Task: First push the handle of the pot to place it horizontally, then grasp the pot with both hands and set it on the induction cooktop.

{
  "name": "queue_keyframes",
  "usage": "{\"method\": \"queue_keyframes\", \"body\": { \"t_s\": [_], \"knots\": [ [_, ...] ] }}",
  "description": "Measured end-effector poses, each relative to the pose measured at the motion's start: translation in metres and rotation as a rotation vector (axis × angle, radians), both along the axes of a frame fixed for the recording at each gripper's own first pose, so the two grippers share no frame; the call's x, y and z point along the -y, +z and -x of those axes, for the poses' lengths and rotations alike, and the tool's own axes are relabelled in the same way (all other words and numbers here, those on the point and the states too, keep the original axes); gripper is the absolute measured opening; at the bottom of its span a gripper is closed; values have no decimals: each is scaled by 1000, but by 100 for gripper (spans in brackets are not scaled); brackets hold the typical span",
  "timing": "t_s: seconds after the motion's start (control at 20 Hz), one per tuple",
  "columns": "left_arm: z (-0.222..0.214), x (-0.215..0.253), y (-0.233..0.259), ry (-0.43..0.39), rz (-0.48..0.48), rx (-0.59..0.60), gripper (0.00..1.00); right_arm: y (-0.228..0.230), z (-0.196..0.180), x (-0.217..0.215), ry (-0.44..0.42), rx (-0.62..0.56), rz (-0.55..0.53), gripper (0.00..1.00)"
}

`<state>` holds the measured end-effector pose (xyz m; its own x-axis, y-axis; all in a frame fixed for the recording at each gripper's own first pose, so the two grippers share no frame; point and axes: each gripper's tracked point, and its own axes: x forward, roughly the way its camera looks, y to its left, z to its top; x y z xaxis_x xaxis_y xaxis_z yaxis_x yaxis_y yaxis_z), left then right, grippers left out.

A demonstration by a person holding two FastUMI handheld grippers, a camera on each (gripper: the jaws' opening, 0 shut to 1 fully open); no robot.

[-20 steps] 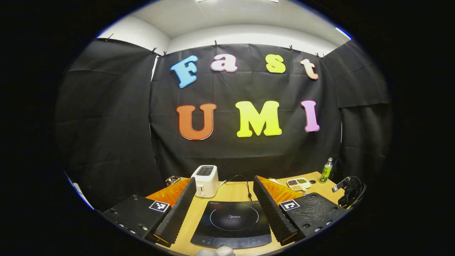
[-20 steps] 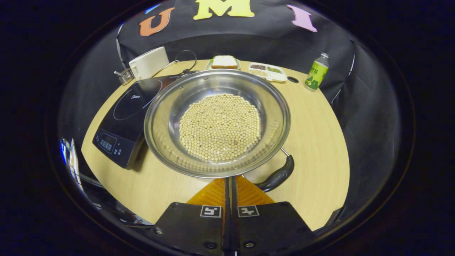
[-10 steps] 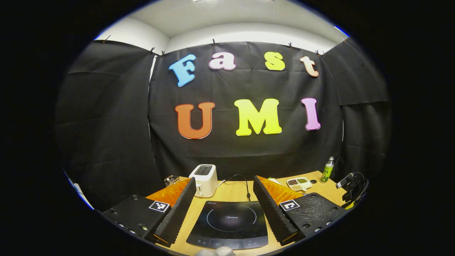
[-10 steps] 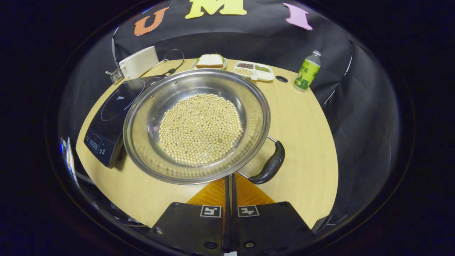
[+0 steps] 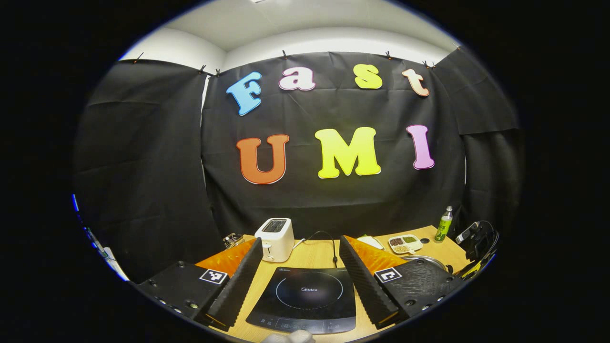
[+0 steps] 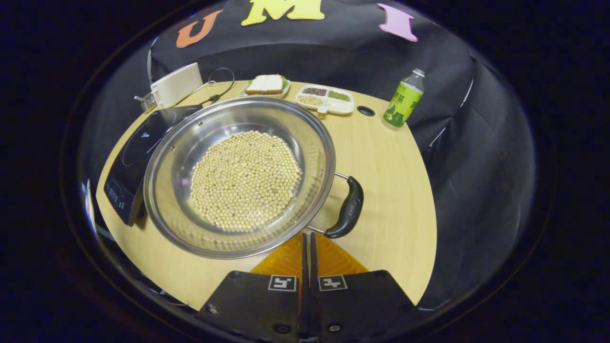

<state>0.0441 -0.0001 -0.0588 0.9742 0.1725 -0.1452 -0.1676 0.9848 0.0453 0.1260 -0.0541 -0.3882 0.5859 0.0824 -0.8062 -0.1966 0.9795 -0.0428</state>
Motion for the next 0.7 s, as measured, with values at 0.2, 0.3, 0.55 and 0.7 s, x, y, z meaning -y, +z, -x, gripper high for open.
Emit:
{"method": "queue_keyframes", "body": {
  "t_s": [0.2, 0.3, 0.55, 0.7],
  "knots": [
    [2, 8, -1, 28, -6, -12, 96, 1, -17, 14, 34, 11, 28, 0],
    [1, 13, -1, 38, -6, -16, 96, 1, -24, 20, 54, 13, 37, 0],
    [-2, 23, -5, 63, -11, -26, 96, 2, -40, 32, 78, 21, 52, 4],
    [-6, 30, -12, 61, -6, -36, 96, 6, -38, 41, 64, 33, 59, 0]
  ]
}}
